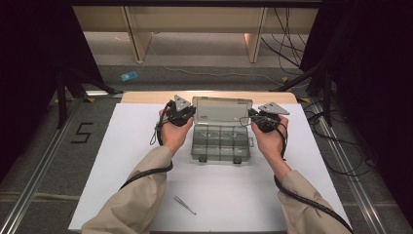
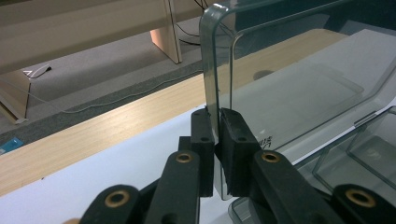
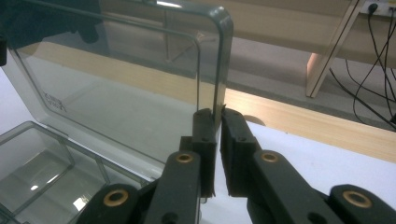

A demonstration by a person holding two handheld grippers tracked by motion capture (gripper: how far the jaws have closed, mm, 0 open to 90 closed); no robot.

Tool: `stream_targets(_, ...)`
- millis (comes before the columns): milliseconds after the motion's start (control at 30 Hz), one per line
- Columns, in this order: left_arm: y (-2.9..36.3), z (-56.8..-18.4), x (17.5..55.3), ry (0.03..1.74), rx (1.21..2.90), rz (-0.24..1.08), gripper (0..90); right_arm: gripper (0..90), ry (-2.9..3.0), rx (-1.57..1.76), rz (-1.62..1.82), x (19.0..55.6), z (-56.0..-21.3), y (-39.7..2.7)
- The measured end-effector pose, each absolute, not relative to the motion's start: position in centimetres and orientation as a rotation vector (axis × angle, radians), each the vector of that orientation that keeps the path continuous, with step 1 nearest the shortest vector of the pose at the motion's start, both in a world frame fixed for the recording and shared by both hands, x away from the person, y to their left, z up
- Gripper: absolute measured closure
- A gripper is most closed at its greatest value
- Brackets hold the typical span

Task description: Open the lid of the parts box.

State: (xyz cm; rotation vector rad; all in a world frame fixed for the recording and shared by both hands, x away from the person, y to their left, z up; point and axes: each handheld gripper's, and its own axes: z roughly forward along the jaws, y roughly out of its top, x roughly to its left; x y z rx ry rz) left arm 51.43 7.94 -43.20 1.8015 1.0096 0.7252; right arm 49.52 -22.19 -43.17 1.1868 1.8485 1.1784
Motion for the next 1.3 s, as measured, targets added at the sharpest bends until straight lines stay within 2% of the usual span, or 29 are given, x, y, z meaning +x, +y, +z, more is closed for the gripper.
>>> stream_targets(1300,7.5,-44.9,52.6,1.061,1.846,0.687,83.1,83.4,1.902,1.231,1.148,51.1,-45.4,-22.2)
